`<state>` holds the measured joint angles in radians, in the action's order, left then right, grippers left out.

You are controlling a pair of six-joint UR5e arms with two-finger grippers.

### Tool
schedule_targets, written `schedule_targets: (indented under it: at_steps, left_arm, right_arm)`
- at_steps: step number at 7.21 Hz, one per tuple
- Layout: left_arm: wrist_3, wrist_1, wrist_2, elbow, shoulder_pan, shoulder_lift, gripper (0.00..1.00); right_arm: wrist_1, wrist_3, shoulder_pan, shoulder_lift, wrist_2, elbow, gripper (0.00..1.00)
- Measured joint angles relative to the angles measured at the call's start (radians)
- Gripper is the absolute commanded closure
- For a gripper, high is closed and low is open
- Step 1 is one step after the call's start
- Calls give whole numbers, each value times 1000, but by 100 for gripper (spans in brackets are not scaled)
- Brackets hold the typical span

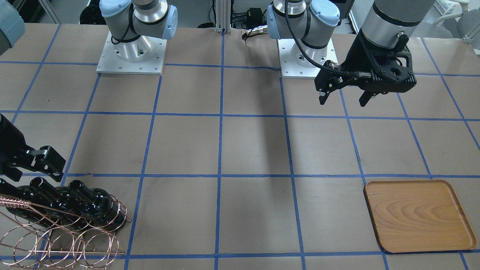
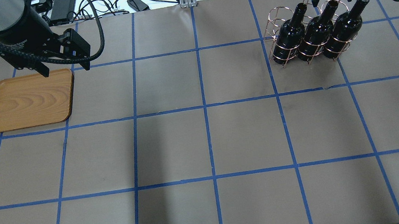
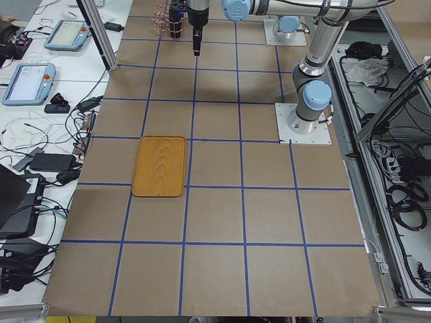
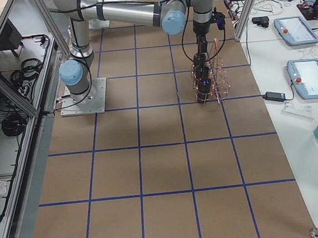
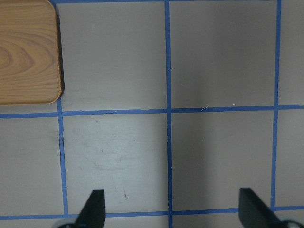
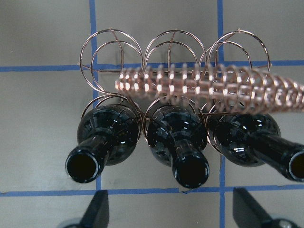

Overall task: Take wine from basket and place on tray
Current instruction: 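Grasp the neck of the middle dark wine bottle with the right gripper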

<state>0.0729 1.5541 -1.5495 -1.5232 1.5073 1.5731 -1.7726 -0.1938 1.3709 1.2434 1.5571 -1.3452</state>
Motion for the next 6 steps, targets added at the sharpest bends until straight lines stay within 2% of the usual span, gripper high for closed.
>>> schedule_targets:
  at_steps: [3, 4, 5, 6]
  left_arm:
    - [1, 0, -1, 0, -1, -1, 0]
    - [1, 0, -1, 0, -1, -1, 0]
    - [1, -1, -1, 0, -1, -1, 0]
    - [1, -1, -1, 0, -1, -1, 0]
  right_arm:
    - [-10, 7, -1, -44, 10, -5, 20]
    - [-11, 7, -1, -55, 21, -8, 26]
    - [-12, 9, -1, -62, 28, -9, 36]
    - [-12, 10, -1, -66, 31, -10, 50]
